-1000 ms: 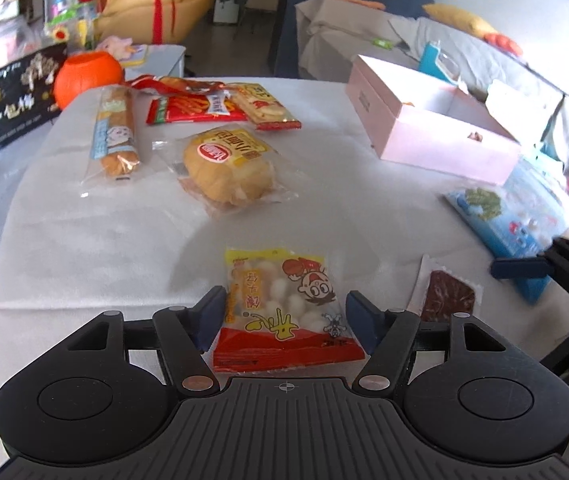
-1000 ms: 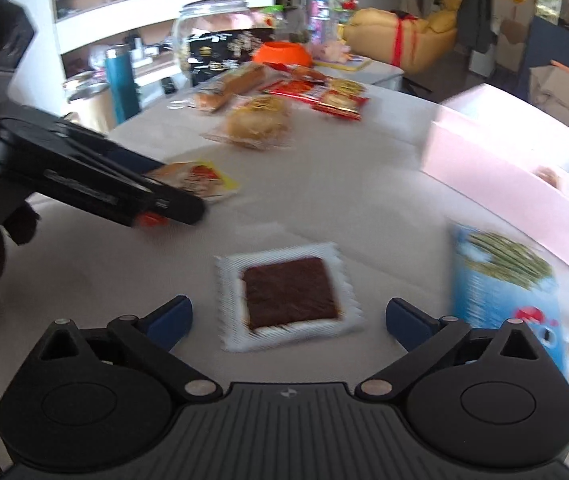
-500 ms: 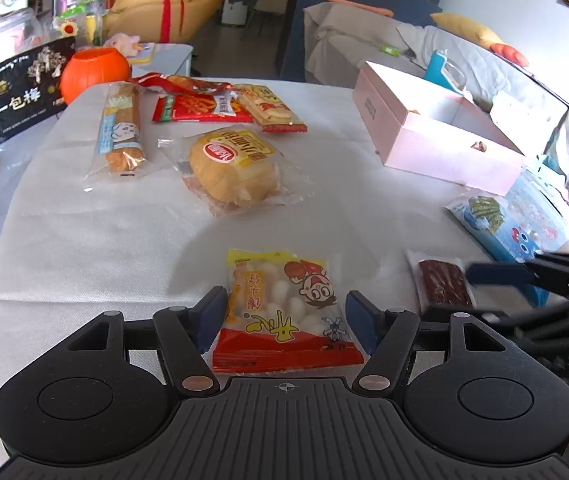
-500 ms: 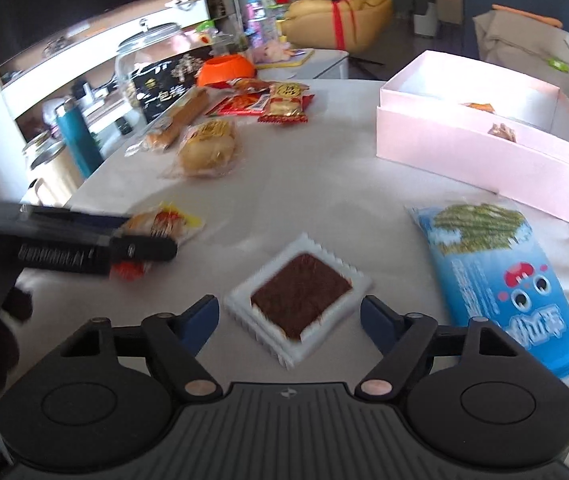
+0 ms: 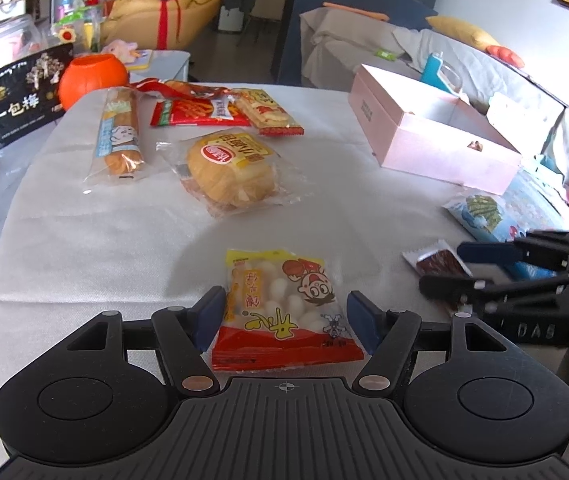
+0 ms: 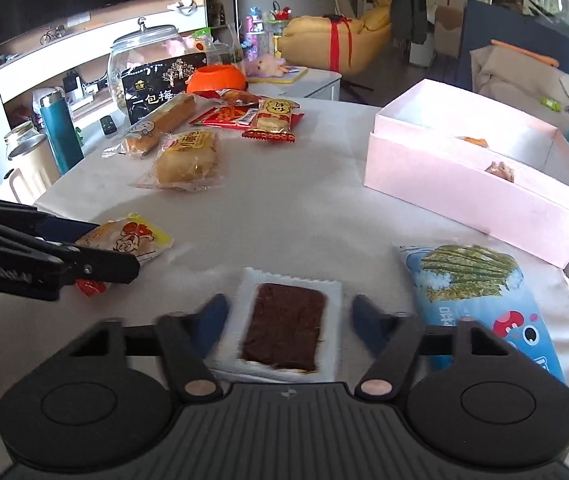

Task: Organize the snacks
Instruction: 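Grasp the brown square packet with the right tool while left holds the bag, then carry both packets over the pink box and open both tools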

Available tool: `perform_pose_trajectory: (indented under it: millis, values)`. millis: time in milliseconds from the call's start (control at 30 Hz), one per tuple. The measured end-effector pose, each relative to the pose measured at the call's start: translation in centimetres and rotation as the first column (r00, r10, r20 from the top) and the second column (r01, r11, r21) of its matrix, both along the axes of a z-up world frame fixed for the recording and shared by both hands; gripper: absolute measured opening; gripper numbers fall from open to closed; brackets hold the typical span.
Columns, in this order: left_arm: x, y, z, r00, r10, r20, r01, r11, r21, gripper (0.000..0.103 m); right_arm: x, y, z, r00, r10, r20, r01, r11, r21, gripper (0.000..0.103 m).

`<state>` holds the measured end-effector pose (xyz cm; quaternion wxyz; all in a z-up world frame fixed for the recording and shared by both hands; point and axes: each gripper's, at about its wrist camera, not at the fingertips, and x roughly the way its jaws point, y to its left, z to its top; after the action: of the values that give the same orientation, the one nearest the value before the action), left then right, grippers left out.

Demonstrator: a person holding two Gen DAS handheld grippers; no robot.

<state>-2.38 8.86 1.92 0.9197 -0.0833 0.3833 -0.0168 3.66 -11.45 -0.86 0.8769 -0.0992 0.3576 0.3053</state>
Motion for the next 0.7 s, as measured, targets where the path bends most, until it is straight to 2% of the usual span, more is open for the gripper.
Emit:
perform_pose_trajectory:
  millis: [167, 333, 400, 500, 600, 700]
  values:
    - [-0.1, 0.1, 0.1, 1.000, -0.004, -0.011, 0.004, 1.000, 0.001, 0.072, 0.1, -0.4, 1.7, 1.000, -0.019, 0.020, 0.018, 0.999, 0.046, 0.055]
    - [1.1, -0.4, 0.7, 0.998, -0.008, -0.057, 0.009, 1.000, 0.013, 0.069, -0.5, -2.4, 4.3, 0.993, -0.048, 0.108, 0.040, 0.997, 0.072, 0.055]
    - [1.5, -0.7, 0.7, 0.998, -0.026, -0.062, 0.026, 1.000, -0.001, 0.068, -0.5, -3.4, 4.8, 0.988, -0.071, 0.137, 0.062, 0.996, 0.068, 0.055]
    - [1.9, -1.8, 0.9, 0.997, -0.042, -0.072, 0.044, 0.999, 0.027, 0.065, -0.6, -5.0, 5.1, 0.976, -0.120, 0.183, 0.112, 0.992, 0.053, 0.055]
    - [2.1, -3.1, 1.8, 0.994, -0.100, -0.048, 0.101, 0.995, 0.016, 0.064, -0.4, -7.2, 5.0, 0.969, -0.165, 0.185, 0.156, 0.986, 0.060, 0.055]
    - [3.1, -4.7, 4.5, 0.988, -0.152, 0.033, 0.151, 0.988, 0.034, 0.064, 0.0, -8.9, 5.1, 0.961, -0.198, 0.191, 0.190, 0.980, 0.062, 0.055]
